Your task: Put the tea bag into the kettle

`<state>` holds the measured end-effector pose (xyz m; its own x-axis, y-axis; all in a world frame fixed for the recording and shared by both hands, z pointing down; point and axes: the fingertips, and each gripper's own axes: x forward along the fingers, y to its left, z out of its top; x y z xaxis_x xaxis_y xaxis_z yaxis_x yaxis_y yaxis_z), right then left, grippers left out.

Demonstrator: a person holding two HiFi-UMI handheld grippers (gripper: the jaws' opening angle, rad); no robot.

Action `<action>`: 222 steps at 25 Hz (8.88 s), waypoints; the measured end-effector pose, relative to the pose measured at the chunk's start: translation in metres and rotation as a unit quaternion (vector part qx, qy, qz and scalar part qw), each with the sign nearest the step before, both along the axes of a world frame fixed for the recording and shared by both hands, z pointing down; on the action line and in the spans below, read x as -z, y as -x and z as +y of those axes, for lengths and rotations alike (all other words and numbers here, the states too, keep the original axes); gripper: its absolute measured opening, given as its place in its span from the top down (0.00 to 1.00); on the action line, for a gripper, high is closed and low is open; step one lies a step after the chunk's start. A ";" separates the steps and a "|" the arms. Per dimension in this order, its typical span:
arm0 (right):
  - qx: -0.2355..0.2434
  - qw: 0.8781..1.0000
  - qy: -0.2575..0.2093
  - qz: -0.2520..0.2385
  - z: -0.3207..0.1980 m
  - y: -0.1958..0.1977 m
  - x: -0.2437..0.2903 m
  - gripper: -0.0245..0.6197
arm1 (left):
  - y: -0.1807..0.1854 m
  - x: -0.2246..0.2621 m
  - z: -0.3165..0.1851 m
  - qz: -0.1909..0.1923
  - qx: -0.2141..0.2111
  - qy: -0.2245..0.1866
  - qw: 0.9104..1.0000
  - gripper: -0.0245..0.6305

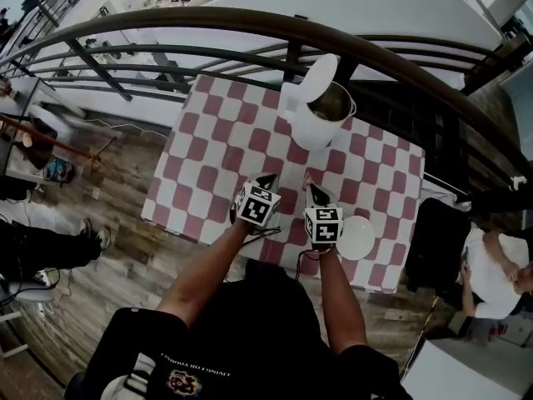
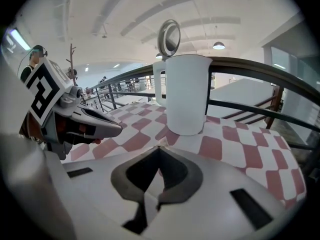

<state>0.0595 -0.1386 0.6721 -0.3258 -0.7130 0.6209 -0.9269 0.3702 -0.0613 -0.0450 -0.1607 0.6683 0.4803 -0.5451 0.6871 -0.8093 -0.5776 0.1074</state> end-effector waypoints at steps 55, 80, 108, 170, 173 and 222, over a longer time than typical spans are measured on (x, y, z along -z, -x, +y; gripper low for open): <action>-0.022 0.981 -0.193 0.011 -0.149 -0.025 0.199 0.94 | -0.039 0.187 -0.150 0.033 -0.018 -0.182 0.983 0.96; -0.020 0.982 -0.185 -0.018 -0.162 -0.024 0.181 0.83 | -0.034 0.164 -0.153 0.028 -0.009 -0.162 0.986 0.96; 0.038 0.950 -0.309 -0.030 -0.173 0.014 0.314 0.94 | -0.010 0.187 -0.145 0.033 0.013 -0.178 0.983 0.96; -0.069 0.980 -0.179 -0.043 -0.163 -0.066 0.172 0.94 | -0.036 0.154 -0.149 0.039 -0.004 -0.158 0.987 0.96; -0.069 0.981 -0.178 -0.041 -0.162 -0.065 0.171 0.94 | -0.036 0.152 -0.146 0.040 -0.006 -0.156 0.987 0.96; 0.016 0.955 -0.274 -0.111 0.141 0.039 0.307 0.94 | 0.007 0.270 0.142 0.105 -0.085 -0.221 0.966 0.96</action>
<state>0.0206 0.0022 0.3652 -0.4329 -0.8987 0.0698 -0.9014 0.4308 -0.0430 -0.0523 -0.0191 0.3980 0.6913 -0.6643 0.2841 -0.6865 -0.7266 -0.0286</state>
